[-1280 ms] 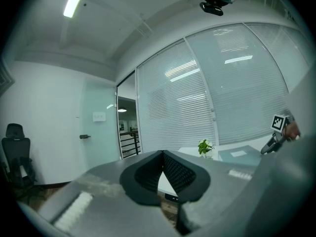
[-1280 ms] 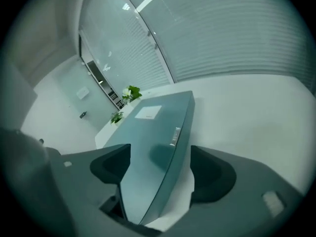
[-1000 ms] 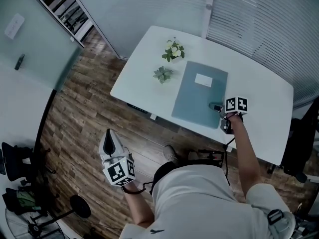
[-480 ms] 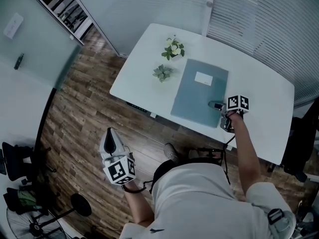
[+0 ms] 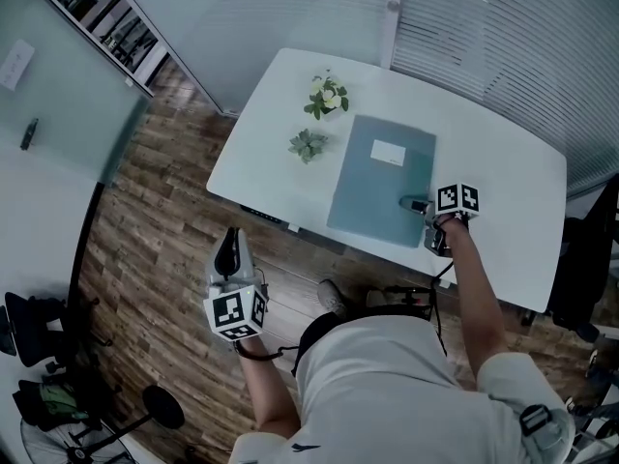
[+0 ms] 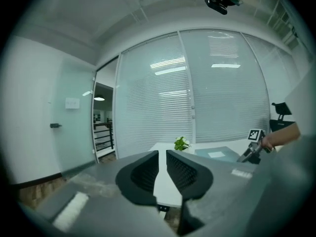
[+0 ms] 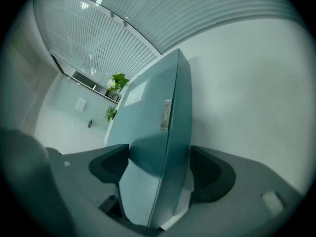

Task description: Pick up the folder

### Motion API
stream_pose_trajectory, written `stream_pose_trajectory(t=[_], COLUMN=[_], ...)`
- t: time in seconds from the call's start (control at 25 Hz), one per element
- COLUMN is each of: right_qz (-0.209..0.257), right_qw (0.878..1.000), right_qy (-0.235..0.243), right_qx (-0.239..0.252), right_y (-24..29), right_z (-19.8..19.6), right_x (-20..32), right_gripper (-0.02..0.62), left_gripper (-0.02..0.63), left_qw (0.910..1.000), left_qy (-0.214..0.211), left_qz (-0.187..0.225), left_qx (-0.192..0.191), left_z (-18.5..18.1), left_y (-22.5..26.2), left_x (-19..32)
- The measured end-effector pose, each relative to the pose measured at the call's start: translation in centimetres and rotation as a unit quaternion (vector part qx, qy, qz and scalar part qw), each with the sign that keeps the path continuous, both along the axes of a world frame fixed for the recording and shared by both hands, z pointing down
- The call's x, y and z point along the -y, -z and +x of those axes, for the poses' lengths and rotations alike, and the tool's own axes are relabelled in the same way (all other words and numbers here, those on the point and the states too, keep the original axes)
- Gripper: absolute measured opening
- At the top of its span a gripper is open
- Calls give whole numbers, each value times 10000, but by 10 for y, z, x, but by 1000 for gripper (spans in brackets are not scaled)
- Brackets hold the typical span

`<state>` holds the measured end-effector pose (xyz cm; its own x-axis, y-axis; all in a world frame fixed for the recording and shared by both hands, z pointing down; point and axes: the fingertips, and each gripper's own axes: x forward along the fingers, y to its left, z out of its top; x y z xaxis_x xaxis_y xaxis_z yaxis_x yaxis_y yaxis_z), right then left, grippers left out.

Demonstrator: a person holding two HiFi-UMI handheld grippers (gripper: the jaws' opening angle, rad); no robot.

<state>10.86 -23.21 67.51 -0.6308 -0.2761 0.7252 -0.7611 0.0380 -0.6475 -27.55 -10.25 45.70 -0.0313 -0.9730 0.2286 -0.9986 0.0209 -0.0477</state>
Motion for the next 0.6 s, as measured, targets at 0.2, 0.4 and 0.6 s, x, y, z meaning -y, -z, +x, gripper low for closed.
stream_pose_trajectory(t=[0.2,0.4,0.6], right_qz=[-13,24,51], right_qw=[10000,10000,10000], right_qy=[16,-24,-45], right_qx=[35,45,56], right_y=[0,1,1], right_z=[-1,0,0], right_x=[-1,0,0], right_gripper=[390,387,385], left_gripper=[144,222,256], left_qw=[9936,9688,9160], left_qy=[-950,-1793,-2388], left_qz=[-589,-1387,-2562], left_qx=[-192,-1005,-1955], left_z=[41,83,133], left_y=[-18,-56,-122], left_x=[40,75,104])
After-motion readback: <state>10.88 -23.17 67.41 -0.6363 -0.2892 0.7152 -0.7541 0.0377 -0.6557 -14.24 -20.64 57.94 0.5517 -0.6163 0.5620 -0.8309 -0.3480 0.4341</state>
